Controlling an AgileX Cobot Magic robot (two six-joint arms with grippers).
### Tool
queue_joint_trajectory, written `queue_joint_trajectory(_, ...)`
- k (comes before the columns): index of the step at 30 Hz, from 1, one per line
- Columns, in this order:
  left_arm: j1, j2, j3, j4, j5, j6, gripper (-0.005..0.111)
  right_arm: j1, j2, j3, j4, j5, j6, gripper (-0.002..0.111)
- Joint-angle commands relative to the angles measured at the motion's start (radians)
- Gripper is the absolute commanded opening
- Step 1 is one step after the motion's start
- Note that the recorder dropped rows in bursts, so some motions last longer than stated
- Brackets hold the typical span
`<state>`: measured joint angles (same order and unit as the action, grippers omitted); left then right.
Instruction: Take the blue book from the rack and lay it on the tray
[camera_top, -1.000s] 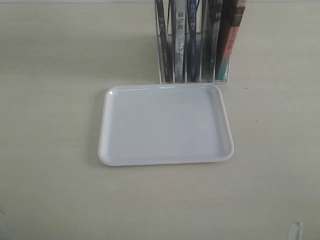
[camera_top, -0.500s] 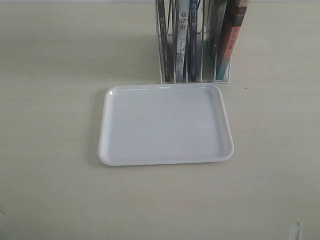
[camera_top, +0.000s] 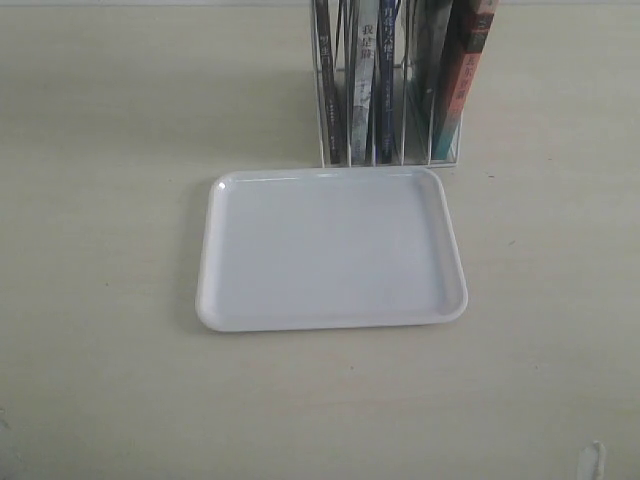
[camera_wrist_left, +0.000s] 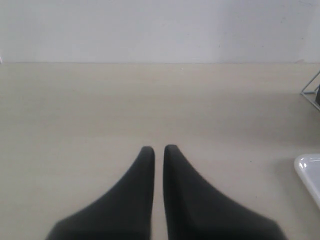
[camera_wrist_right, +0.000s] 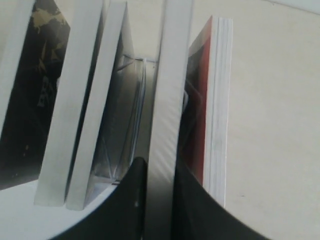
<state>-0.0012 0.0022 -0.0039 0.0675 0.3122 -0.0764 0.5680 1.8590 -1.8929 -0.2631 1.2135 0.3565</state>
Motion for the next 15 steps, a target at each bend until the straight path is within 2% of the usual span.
queue_joint_trajectory(1, -0.009, -0.002, 0.004, 0.002, -0.006, 0.002, 0.006, -0.001, 0.001, -0.003, -0.006, -0.065, -0.012, 0.0)
queue_joint_trajectory(10, -0.009, -0.002, 0.004, 0.002, -0.006, 0.002, 0.006, -0.001, 0.073, -0.003, -0.006, -0.054, -0.017, 0.002)
queue_joint_trajectory(12, -0.009, -0.002, 0.004, 0.002, -0.006, 0.002, 0.006, -0.001, 0.085, -0.003, -0.006, -0.045, -0.035, 0.01)
queue_joint_trajectory(15, -0.009, -0.002, 0.004, 0.002, -0.006, 0.002, 0.006, -0.001, 0.097, -0.003, -0.006, -0.036, -0.035, 0.033)
